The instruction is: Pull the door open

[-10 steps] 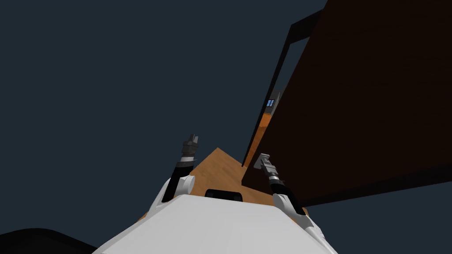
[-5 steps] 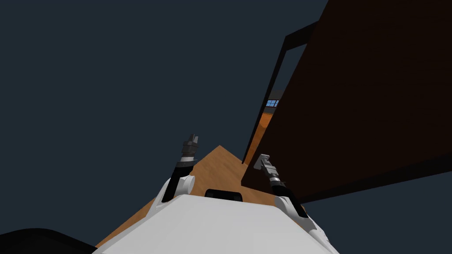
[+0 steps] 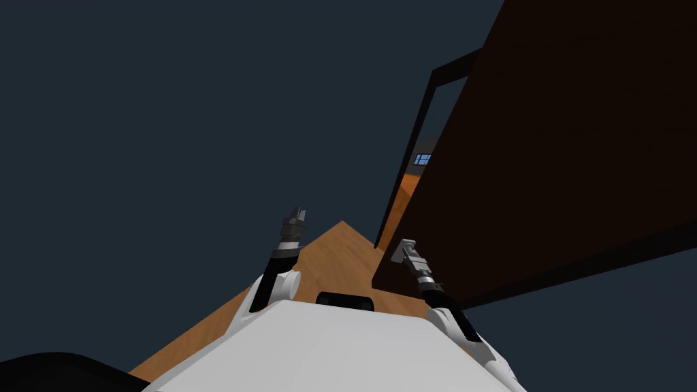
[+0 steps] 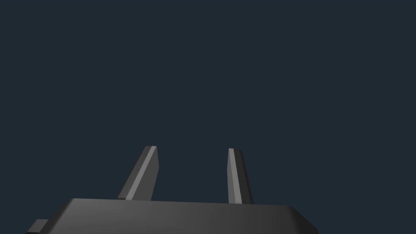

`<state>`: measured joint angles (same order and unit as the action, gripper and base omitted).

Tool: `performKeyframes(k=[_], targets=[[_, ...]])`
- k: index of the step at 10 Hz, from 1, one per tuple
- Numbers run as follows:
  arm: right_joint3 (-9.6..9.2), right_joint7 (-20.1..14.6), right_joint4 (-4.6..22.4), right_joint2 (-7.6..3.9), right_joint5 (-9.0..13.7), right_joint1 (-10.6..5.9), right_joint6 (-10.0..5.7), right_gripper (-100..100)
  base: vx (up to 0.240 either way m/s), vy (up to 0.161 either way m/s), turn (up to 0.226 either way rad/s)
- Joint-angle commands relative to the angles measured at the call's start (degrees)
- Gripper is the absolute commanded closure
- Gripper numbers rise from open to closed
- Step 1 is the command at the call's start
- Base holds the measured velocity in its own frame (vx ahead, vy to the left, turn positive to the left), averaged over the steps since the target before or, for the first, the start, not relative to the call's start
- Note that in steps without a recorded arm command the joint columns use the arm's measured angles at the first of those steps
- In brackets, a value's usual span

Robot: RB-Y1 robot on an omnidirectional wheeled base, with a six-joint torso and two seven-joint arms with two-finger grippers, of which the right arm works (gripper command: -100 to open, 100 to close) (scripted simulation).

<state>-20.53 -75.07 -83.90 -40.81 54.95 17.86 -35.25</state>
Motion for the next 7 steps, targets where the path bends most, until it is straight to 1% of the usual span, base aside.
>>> performKeyframes(k=[1,2,3,4,7], targets=[[-0.74,-0.9,-0.5,-0.95,-0.3,0.17,-0.87,100,-0.192,-0.078,0.136],[-0.97,-1.2,-0.6,-1.25,-0.4,0.25,-1.09,100,-0.202,-0.067,0.093],[-0.84,-0.8,-0.4,-0.92,-0.3,0.32,-0.58,100,-0.089,-0.025,0.026],[-1.79,-2.0,-0.4,-1.96,-0.8,0.77,-1.58,100,-0.160,-0.028,0.096],[-3.45,-4.5,-0.4,-4.31,-1.9,1.59,-3.95,100,-0.226,-0.071,0.149]])
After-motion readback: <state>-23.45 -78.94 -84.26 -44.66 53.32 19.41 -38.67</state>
